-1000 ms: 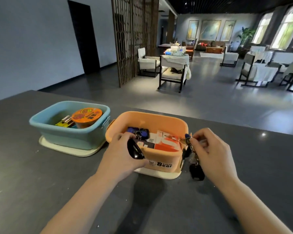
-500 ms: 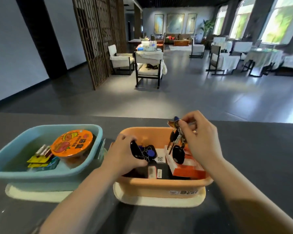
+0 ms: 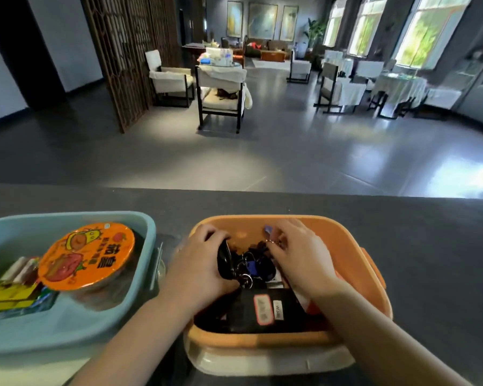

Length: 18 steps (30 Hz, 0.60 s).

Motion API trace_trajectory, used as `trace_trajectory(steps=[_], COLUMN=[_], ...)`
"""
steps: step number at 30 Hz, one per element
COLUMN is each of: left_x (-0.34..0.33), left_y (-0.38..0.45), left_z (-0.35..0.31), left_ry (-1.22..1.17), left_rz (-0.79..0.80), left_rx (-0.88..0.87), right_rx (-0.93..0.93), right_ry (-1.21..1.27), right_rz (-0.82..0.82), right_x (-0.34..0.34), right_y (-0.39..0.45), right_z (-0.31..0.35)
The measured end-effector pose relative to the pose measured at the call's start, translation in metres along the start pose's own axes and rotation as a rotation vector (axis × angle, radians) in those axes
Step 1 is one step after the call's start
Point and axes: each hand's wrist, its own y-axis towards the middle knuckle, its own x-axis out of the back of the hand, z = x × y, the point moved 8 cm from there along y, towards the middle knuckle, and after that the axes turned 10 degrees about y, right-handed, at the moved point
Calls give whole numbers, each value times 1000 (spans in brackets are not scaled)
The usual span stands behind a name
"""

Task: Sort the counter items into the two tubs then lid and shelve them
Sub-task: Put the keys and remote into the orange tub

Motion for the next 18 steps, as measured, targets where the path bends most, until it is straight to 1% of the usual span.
trace_trajectory(steps=[2,4,6,8,9,11,12,16,18], left_x=[-2,-4,-5,-5,-5,-7,-9,-19,-22], left_y=[1,2,4,9,13,19,21,25,28], left_z=[-1,-3,-6,-8,-8,-8,-8,-10,-11], left_ry=[16,41,52,52,50,50,60,185,241], left_rz=[21,52,82,105,120,162,183,242,253], left_rx=[9,9,9,11,17,43,53,29,3], right_rx=[7,0,-51,-129,-141,-108,-90,-120,-116], right_ry=[-111,-188,-210,-106,-39,49,66,111,115], right_rz=[64,87,107,104,65,-38,-57,51,49], right_x=[-1,-2,-5,-6,-3,5,6,-6,-6], right_y=[0,-3,-10,-16,-16,-14,-14,-15,-13], right_z=[-3,-8,-18,-28,-29,-26,-24,-29,-30])
